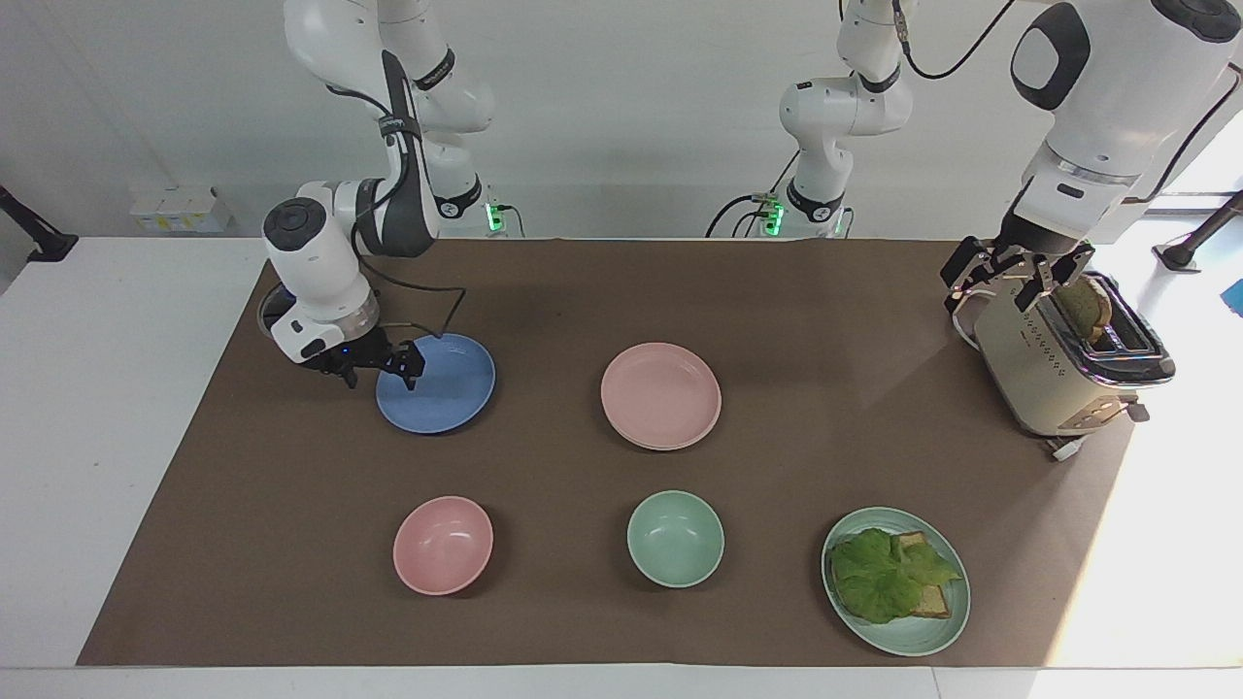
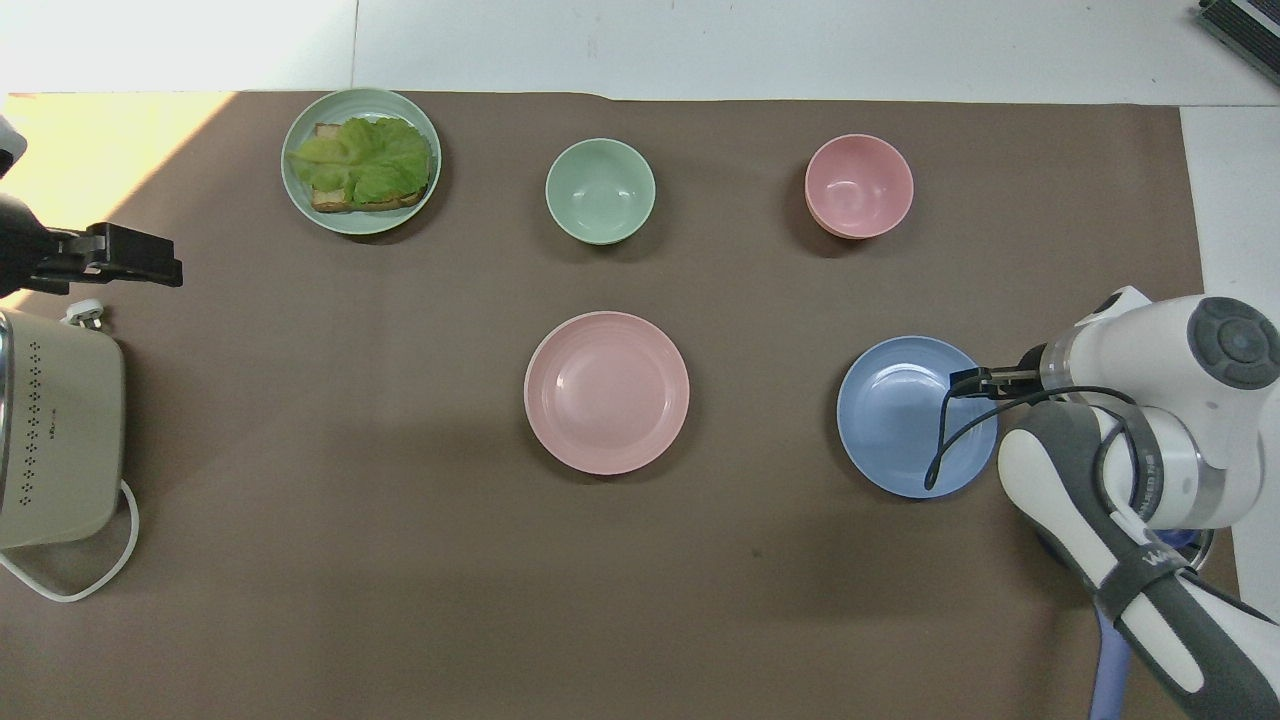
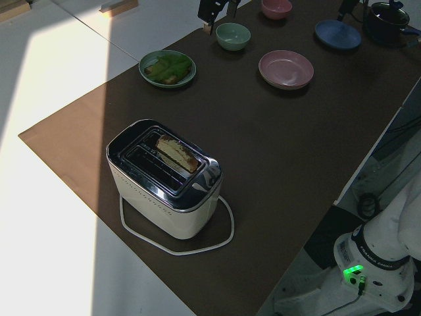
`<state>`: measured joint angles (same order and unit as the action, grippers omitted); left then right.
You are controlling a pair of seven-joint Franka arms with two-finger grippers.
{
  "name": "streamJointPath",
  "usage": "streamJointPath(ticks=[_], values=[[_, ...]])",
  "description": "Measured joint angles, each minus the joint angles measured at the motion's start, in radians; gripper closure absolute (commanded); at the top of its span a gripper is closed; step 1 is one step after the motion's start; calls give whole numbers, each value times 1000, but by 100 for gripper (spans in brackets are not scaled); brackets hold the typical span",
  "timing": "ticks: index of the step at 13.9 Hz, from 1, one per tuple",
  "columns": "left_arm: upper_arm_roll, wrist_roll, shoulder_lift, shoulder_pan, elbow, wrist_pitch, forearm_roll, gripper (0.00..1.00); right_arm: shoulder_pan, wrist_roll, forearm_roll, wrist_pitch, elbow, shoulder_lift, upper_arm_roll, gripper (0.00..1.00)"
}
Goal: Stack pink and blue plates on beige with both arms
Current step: 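Grasp the rim of the blue plate with the right gripper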
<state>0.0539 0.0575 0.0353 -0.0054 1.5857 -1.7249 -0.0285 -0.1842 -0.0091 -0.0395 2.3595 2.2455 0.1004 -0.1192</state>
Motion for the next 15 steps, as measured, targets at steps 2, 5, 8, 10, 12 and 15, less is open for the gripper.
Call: streamJointPath(ticks=[2,5,8,10,12,15], values=[[0,0,0,0,0,0,0,0,-4,-5,0,30,32,0,0,15],[0,0,0,0,0,0,0,0,-5,-32,30,47,53,-1,0,29],[0,0,0,0,0,0,0,0,-25,-117,99,53,61,-2,0,34],[0,0,0,0,0,0,0,0,-39,-172,138,54,61,-3,1,55],[0,0,0,0,0,1,0,0,-48,-197,146,54,62,-3,1,78],[0,0,0,0,0,1,0,0,-59,-260,253,54,64,-4,1,100]])
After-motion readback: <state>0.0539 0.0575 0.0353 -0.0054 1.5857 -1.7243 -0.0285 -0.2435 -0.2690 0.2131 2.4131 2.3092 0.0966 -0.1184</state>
